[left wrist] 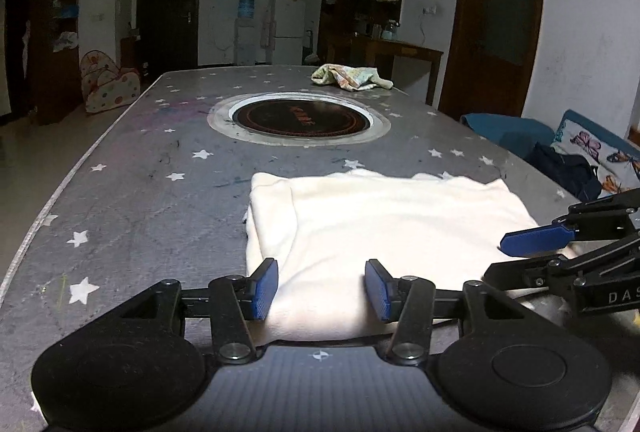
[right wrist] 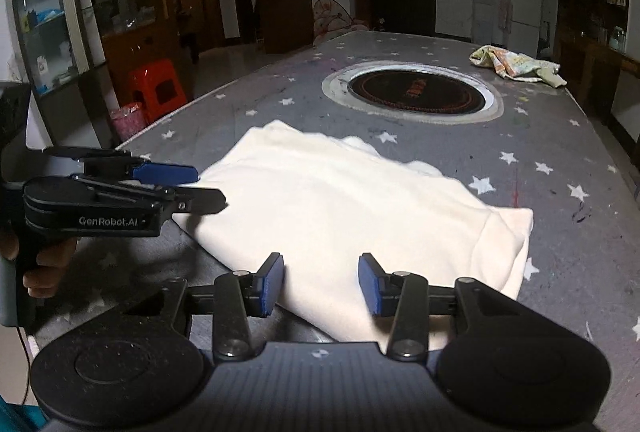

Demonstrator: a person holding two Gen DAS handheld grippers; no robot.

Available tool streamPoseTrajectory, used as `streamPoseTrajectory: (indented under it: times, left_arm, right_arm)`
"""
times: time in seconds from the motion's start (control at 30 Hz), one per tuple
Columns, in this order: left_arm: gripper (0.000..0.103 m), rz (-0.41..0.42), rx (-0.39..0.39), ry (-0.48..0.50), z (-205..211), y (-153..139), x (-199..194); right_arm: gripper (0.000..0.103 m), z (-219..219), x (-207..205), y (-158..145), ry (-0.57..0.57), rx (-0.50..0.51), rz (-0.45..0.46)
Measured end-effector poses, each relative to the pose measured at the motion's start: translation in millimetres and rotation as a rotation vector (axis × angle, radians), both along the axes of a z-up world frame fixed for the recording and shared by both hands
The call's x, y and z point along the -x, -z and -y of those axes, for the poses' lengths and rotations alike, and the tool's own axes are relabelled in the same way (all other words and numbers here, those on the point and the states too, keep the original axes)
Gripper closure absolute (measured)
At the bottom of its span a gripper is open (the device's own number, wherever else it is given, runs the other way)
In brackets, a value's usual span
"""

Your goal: Fold clothes

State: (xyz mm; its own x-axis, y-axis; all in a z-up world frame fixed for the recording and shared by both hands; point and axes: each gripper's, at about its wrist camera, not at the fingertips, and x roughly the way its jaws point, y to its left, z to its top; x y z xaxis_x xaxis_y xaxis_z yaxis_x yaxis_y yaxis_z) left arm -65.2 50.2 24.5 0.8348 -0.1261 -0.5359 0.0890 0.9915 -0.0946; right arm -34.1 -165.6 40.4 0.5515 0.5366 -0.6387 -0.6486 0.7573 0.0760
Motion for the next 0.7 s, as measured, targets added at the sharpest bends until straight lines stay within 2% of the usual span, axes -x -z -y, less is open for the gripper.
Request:
streamPoseTrajectory:
  times: [0.13, 0.23, 0.37, 0.47, 0.53, 0.63, 0.7]
  left_arm:
    - [0.051, -0.001, 0.01, 0.0, -1, -1, 4]
    - [0.05, -0.03, -0.01, -0.007, 0, 4, 3]
    - [0.05, -0.041, 0.003, -0.019, -3, 2, 4]
    - [0.05, -0.003, 0.089, -0.039, -16, -11, 12]
    - [0.05, 0.008, 0.113, -0.048, -21, -14, 14]
    - [0.052, -0.025, 0.044, -0.074, -20, -7, 11]
    - [0.053, -0.053, 0.063, -0.091, -26, 0, 12]
  right_arm:
    - [0.061, -6, 0, -6, -0.018, -0.006, 0.019]
    - [0.061, -15, -4, 0, -0.037, 0.007, 0.007]
    - [0.061, -19, -4, 6, -0.044, 0.03, 0.008]
    - [0.061, -17, -2, 0, -0.049, 0.022, 0.012]
    - [0.061, -18, 0, -3, -0.058, 0.017, 0.019]
    - [0.061, -23, 1, -3, -0.072, 0.018, 0.025]
    - [0.061, -27, -1, -1, -0.077, 0.02, 0.018]
